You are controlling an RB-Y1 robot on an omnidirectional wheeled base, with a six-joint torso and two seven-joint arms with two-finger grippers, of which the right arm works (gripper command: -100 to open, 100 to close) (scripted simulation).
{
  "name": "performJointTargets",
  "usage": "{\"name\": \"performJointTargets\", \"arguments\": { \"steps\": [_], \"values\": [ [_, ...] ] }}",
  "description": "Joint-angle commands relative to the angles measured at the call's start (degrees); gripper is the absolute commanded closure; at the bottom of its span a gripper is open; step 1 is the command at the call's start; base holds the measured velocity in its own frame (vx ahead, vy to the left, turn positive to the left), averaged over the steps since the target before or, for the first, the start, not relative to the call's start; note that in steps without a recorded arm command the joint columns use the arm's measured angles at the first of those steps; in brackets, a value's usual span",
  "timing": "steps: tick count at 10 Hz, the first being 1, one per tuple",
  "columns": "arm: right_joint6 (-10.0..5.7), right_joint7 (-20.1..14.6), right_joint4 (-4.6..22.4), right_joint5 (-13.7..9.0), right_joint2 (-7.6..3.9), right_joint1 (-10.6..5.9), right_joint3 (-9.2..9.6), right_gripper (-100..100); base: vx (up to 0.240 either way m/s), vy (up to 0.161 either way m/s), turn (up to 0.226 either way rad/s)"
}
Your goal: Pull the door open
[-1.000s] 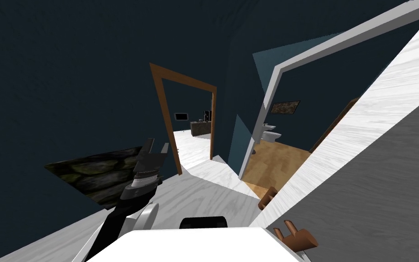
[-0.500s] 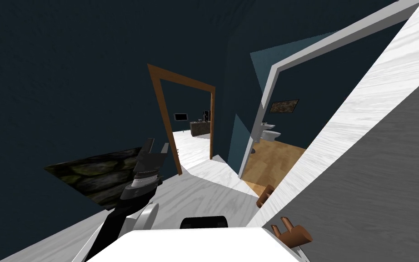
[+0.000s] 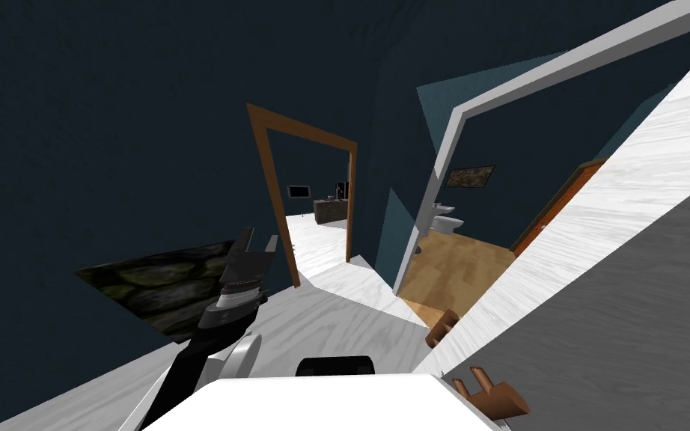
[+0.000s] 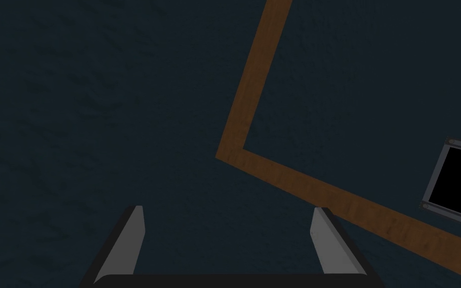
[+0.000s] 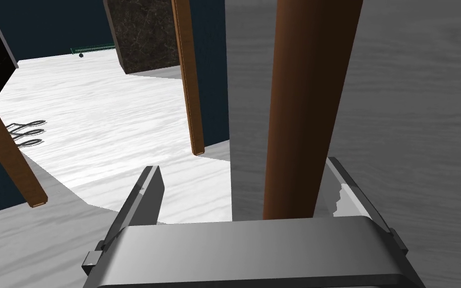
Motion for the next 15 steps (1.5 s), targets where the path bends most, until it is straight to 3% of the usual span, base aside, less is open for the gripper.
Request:
{"name": "performJointTargets", "arguments": {
  "steps": [1, 2, 3, 6, 9, 10, 13, 15],
  "values": [
    [-0.02, 0.0, 1.2, 1.1, 1.87, -1.28, 1.44, 100, -0.005, -0.010, -0.027],
    [-0.02, 0.0, 1.2, 1.1, 1.87, -1.28, 1.44, 100, -0.009, 0.009, 0.018],
    [1.09, -0.5, 1.6, 0.9, 0.47, -1.36, 0.80, 100, 0.012, 0.002, -0.088],
    [0.38, -0.8, 2.5, 1.6, 0.80, -2.13, 1.37, 100, -0.004, 0.001, -0.045],
    [-3.00, -1.1, 5.0, 2.7, 1.08, -2.95, 2.23, 100, -0.080, -0.039, -0.050],
    [-3.00, -1.1, 5.0, 2.7, 1.08, -2.95, 2.23, 100, -0.073, -0.027, -0.010],
    [-5.20, -1.3, 6.0, 3.0, 1.02, -2.98, 2.51, 100, -0.085, -0.045, -0.031],
    [-5.20, -1.3, 6.0, 3.0, 1.02, -2.98, 2.51, 100, -0.037, -0.032, -0.004]
  ]
}}
